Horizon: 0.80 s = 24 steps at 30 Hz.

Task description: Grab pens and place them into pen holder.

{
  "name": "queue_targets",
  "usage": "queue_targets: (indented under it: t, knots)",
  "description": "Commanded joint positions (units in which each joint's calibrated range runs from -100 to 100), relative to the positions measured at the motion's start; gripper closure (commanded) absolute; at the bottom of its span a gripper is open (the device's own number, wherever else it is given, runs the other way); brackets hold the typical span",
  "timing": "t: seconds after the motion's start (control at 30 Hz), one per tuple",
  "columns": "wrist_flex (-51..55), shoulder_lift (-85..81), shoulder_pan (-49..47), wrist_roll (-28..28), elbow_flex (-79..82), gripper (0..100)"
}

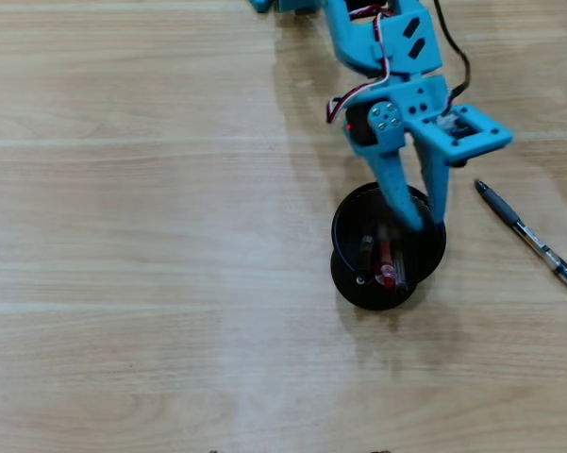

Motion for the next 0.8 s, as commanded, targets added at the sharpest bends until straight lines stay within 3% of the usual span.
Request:
queue_targets:
  t: [0.0,0.17,0.23,0.4,0.63,0.77]
  knots:
    - [-0.77,-3.0,-5.92,1.79,-2.71,92]
    - [10.06,4.61,-14.71,0.9,-8.33,85]
    - [21.92,14.41,-18.5,-3.96,-17.74,85]
    - [36.19,33.77,-21.49,-3.13,-40.1,85]
    - [42.2,45.94,-21.16,0.01,-56.22,85]
    - [41.77,47.55,-20.6,0.16,-56.58,85]
